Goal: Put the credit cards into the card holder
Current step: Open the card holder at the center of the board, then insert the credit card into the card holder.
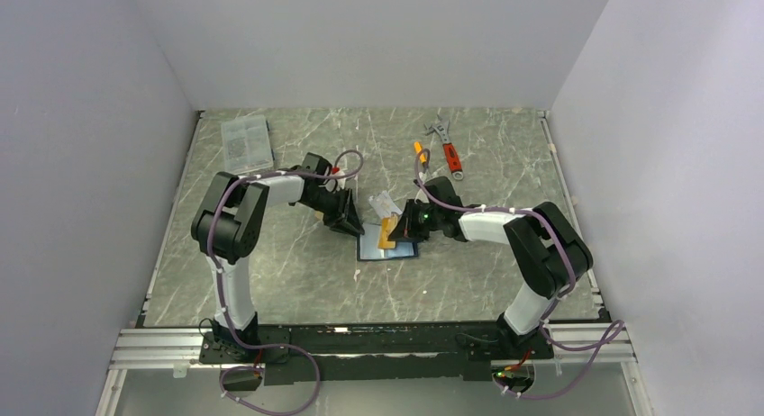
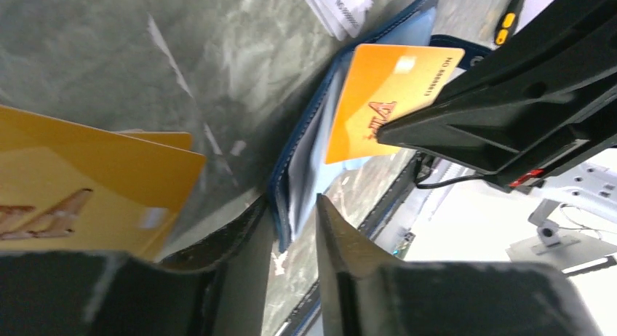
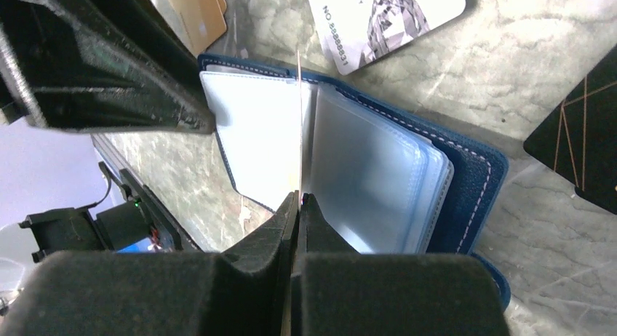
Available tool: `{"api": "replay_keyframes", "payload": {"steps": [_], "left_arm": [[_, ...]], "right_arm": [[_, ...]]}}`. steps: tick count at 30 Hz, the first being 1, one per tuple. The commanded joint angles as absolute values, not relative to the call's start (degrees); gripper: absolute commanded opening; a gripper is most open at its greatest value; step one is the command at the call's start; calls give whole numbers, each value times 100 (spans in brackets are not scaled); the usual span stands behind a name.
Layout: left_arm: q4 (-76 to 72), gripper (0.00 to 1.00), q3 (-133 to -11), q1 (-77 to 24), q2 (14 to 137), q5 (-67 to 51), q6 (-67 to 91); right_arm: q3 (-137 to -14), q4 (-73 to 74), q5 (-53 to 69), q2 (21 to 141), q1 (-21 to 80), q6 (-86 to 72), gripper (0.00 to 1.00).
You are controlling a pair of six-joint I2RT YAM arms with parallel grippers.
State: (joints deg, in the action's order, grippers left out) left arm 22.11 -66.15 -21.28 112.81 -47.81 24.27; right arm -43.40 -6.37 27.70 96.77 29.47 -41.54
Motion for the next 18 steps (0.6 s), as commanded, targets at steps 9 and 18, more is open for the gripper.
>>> {"api": "replay_keyframes", "payload": {"steps": [9,18], "left_arm": [[2362,2,-6875,-2234,11570,-4717,2081],[2296,0,-6680,-2369,11273,-4581,2084]], "right_arm": [[-4010,-693,2939,9369,2761,-3882,0],[-3714,-895,2642,9066,2618,-3997,0]]}}
